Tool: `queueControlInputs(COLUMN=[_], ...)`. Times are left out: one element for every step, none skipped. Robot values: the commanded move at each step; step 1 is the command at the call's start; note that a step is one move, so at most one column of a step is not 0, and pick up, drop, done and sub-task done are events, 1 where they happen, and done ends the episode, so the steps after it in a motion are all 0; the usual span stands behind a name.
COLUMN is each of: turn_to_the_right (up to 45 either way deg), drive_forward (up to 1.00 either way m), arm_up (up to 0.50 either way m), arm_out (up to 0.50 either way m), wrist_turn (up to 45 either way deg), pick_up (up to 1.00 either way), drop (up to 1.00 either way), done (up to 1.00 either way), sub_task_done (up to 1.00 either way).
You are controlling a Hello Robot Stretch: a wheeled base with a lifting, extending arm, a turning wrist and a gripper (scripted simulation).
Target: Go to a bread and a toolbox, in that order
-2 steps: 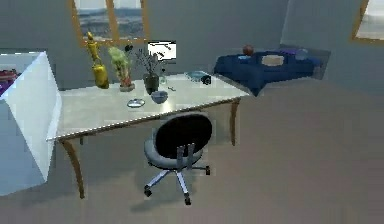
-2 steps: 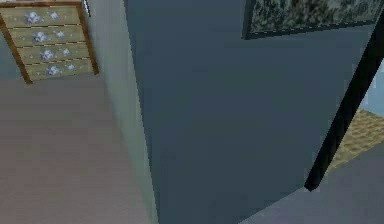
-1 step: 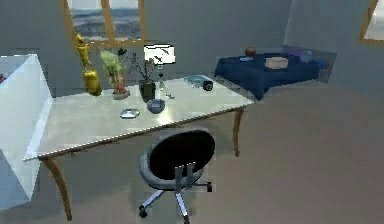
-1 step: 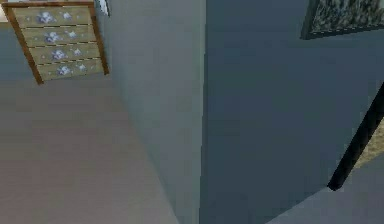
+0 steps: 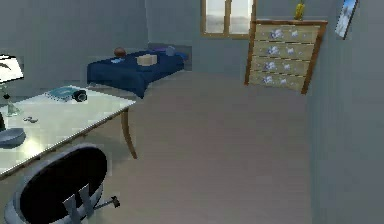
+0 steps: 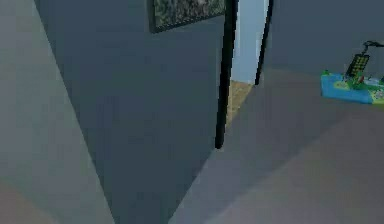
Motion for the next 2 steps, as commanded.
queueControlInputs(turn_to_the_right=[0.0,-6.0], drive_forward=[0.75,0.0], arm_up=[0.0,0.0], arm_out=[0.0,0.0], wrist_turn=[0.0,0.0], pick_up=[0.0,0.0], drop=[0.0,0.0], done=[0.0,0.0], sub_task_done=[0.0,0.0])
